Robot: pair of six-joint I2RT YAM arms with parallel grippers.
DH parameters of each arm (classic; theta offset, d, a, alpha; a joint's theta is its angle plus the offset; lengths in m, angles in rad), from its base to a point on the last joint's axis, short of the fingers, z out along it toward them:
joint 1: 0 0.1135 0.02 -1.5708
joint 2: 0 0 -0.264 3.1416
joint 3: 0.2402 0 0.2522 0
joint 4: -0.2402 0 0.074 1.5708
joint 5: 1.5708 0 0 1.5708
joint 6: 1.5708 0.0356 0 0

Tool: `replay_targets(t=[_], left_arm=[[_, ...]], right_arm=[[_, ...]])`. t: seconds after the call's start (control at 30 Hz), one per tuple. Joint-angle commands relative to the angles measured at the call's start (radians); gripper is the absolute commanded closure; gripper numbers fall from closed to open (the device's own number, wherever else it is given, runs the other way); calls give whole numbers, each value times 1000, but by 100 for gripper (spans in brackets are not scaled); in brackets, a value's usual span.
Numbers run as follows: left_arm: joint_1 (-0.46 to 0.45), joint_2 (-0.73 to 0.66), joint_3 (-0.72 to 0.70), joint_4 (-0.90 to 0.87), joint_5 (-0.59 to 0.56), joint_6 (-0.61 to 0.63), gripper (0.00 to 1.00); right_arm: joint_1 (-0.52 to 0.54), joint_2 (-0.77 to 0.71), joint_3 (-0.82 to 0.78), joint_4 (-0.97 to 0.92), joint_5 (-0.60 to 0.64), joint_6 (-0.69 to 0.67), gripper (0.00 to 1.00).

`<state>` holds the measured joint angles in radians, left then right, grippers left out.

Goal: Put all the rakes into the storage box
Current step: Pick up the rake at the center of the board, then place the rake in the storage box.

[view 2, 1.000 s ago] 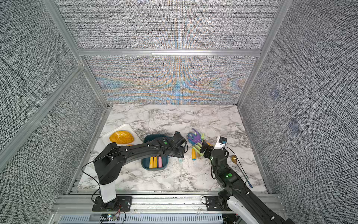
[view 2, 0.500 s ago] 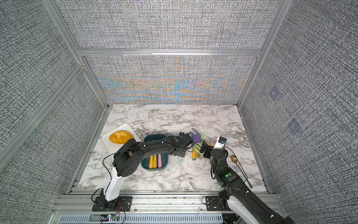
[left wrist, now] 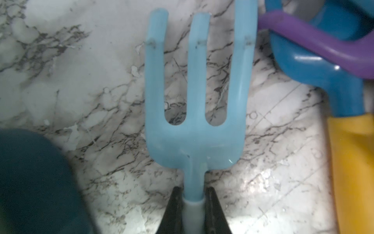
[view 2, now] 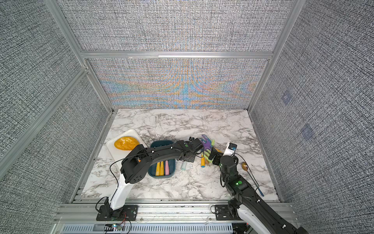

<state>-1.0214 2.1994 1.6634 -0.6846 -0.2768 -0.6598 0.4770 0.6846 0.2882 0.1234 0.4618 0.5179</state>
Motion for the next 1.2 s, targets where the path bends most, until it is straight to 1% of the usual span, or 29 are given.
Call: replay_targets(t=[0.0, 0.13, 0.33, 0.37, 0.57, 0.7, 0.9, 1.03, 1.17], left_arm=[[-6, -52, -13, -13, 14, 12, 100], [-14, -139, -66, 13, 5, 1, 100], [-20, -316, -204, 86, -4, -31, 100], [-22, -347, -230, 89, -14, -39, 100], [-22, -531, -399, 124, -74, -96, 100], [-22, -617, -481, 124, -111, -131, 100], [-21, -667, -563, 122, -173, -189, 100], [-17, -644, -558, 96, -212, -216, 100], [-7, -601, -547, 96, -208, -238, 100]], right_arm=[[0, 3, 2, 18, 2, 4, 1], [1, 13, 2, 22, 4, 3, 1], [0, 13, 4, 24, 5, 4, 1], [0, 40, 3, 23, 6, 5, 1], [1, 49, 5, 26, 6, 4, 1], [0, 68, 6, 32, 1, 4, 1], [1, 85, 12, 32, -1, 4, 1], [0, 85, 11, 33, -3, 5, 1], [0, 88, 11, 33, -6, 5, 1]])
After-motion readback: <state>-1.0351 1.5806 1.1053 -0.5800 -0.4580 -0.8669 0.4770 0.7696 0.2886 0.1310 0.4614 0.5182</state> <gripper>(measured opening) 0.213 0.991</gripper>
